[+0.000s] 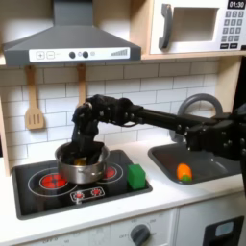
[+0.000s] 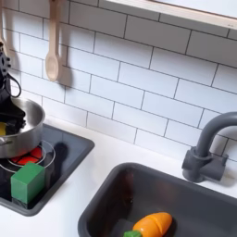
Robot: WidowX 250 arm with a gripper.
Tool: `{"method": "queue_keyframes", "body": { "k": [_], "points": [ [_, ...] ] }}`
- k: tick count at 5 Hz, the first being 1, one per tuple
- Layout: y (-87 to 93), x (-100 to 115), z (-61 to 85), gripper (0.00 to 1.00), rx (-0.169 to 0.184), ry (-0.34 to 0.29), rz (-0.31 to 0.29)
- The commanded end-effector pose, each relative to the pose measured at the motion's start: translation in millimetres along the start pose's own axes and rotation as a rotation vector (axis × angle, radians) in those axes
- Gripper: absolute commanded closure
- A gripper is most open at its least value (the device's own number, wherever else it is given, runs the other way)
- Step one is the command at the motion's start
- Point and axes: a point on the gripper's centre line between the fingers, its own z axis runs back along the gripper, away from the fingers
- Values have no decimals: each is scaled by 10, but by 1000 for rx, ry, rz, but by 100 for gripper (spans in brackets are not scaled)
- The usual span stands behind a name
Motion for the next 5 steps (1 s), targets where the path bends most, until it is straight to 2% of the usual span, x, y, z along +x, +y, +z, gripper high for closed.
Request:
{"method": "queue_keyframes", "body": {
  "k": [1, 2, 5],
  "points": [
    [-24, 66, 10, 42, -3, -38, 13],
    [-4, 53, 11, 100, 9, -36, 29],
    [-13, 34, 147, 100, -13, -68, 28]
  ]
}}
